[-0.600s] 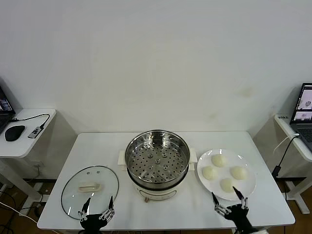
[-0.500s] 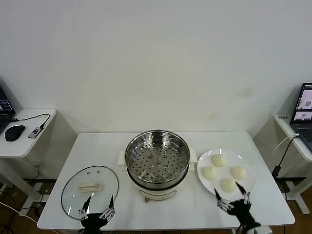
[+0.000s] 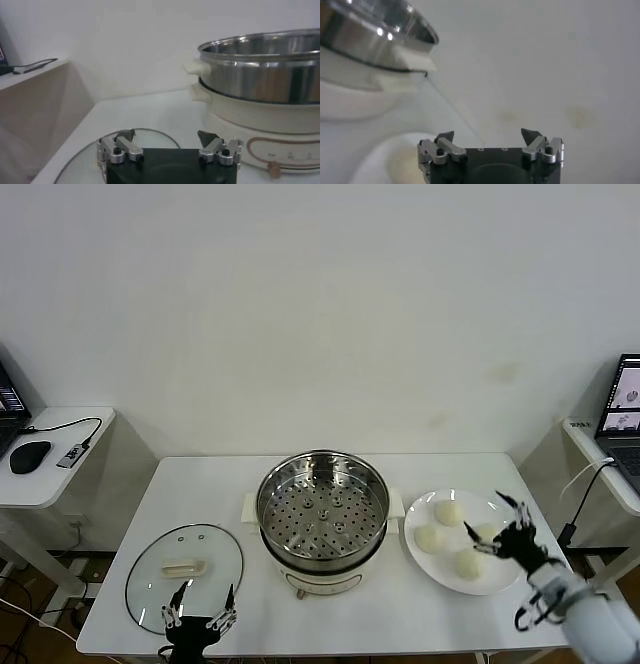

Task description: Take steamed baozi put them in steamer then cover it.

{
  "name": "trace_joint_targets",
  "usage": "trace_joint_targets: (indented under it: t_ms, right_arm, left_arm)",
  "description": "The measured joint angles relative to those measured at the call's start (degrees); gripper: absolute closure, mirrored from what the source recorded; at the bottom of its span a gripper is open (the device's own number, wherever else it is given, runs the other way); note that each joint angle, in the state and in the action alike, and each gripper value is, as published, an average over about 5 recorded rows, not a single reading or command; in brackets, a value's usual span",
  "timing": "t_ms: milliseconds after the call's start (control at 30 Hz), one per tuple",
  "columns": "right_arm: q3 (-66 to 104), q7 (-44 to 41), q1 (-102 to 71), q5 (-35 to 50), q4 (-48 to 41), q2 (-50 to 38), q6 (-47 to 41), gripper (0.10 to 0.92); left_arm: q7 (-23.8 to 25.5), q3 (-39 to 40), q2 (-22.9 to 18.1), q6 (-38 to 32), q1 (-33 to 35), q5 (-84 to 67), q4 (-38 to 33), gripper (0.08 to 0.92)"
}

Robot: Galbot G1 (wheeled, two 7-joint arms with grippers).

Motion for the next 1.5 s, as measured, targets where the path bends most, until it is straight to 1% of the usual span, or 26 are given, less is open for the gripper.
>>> trace_joint_targets:
  t_ms: [167,367,567,767,1067,1500]
  right_arm:
    - [-7.7,-8.0,10.3,-2.7,-4.5,-5.0,-1.1,0.203]
    - [-21.4,-16.7,24.9,-4.5,-10.5,-7.7,-1.8,0.203]
    - [-37.1,-23.9,40.0,-4.9,-17.3,-7.8,-1.7,0.203]
    - [-50.9,-29.5,52.0,-5.3,-23.9,-5.5,-1.1,0.203]
    - [-62.9,-33.7,61.0,-7.2,-33.5,0.7,-0.8,0.203]
    - [-67.5,-34.8,65.6,-10.7,-44.4,8.4,-0.9,0.203]
  left_arm:
    - [-0.9,-0.5,-0.2,0.7,-0.2,1.1,-0.3,0.177]
    - [-1.8,-1.0,-0.5,1.4,-0.3,1.9,-0.7,0.177]
    - [-2.4,-1.1,-0.7,1.8,-0.4,2.7,-0.4,0.177]
    - [-3.1,-1.3,-0.9,1.9,-0.7,3.0,0.0,0.177]
    - [-3.7,-2.6,-0.6,2.1,-0.3,2.9,-0.1,0.177]
    - [-3.8,-4.3,-0.1,2.1,0.1,2.6,0.1,0.177]
